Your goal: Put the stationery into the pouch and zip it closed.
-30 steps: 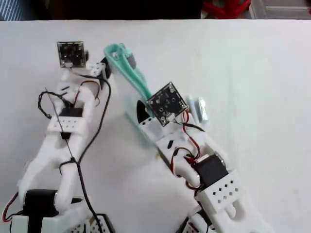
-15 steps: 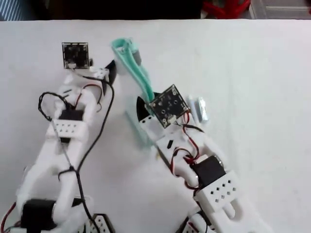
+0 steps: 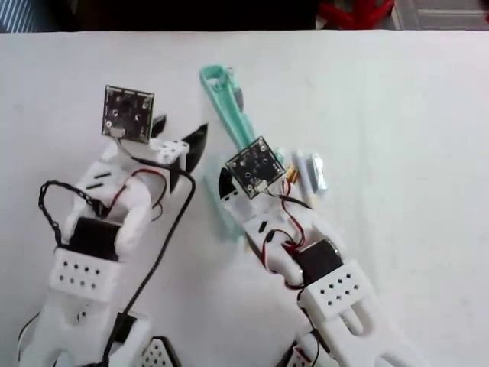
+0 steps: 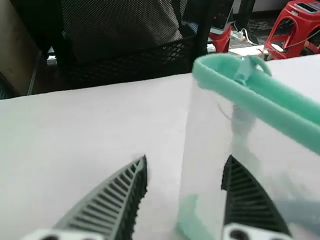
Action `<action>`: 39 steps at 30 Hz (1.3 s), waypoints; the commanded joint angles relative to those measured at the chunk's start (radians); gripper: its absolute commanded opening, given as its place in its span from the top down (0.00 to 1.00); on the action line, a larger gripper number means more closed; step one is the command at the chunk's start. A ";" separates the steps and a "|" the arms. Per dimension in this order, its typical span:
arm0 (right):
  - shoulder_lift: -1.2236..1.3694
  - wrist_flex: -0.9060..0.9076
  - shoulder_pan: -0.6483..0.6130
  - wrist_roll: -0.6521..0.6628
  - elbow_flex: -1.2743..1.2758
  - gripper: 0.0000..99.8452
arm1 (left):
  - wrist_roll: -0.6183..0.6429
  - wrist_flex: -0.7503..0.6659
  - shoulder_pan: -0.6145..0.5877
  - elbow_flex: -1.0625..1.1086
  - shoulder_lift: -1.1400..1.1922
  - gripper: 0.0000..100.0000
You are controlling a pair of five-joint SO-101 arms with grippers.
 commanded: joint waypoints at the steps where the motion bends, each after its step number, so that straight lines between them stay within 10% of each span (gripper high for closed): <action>1: -0.015 -0.074 0.053 0.009 -0.005 0.98 | -0.049 0.081 -0.005 -0.006 -0.093 0.76; 9: -0.024 -0.045 0.050 0.181 -0.078 0.98 | -0.063 0.190 -0.154 -0.014 -0.369 0.75; 24: -0.024 0.691 -0.186 0.345 -0.787 0.98 | -0.109 0.483 -0.157 0.106 -0.888 0.69; 39: 0.021 1.187 -0.409 0.450 -1.293 0.98 | -0.107 0.523 0.113 -0.005 -0.888 0.69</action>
